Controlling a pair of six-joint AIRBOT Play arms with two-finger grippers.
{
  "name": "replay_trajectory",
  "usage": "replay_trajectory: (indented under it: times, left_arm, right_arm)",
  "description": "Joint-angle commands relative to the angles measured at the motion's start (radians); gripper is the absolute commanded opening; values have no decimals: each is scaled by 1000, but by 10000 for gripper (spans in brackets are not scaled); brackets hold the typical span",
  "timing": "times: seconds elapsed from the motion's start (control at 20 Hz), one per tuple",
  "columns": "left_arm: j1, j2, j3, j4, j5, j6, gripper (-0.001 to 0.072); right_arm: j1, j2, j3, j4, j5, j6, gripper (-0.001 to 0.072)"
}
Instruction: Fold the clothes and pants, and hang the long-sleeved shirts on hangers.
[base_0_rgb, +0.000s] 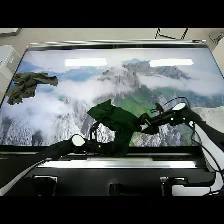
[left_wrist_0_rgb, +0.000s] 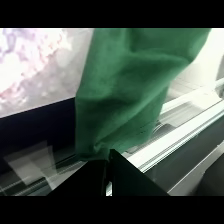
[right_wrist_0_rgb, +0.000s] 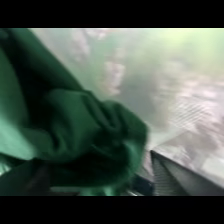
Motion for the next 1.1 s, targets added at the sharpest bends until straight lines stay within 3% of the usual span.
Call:
replay_trajectory:
  times: [0.0,0.05,0.2,0.4,0.65,0.8,0.9,1.05]
  left_arm:
    - [2,16,1,-3,4,0,20]
    - [7,28,1,-2,4,1,20]
    - [72,107,1,74,4,3,17]
    - [300,333,30,167,3,3,17]
    - [533,628,283,172,12,31,17]
    - [538,705,500,172,76,138,18]
    - [567,727,644,178,128,223,17]
    - [687,745,772,283,130,221,17]
  right_arm:
    - [79,-4,-6,33,-116,-1,359]
    - [89,-3,8,33,-108,0,32]
    - [69,31,116,-13,-7,2,41]
    - [-13,190,398,-125,44,3,41]
    - [-91,428,712,-121,-46,21,42]
    - [-90,575,782,-115,-164,8,42]
    - [-90,673,787,-218,-291,6,42]
    - [-90,782,787,-514,-344,33,42]
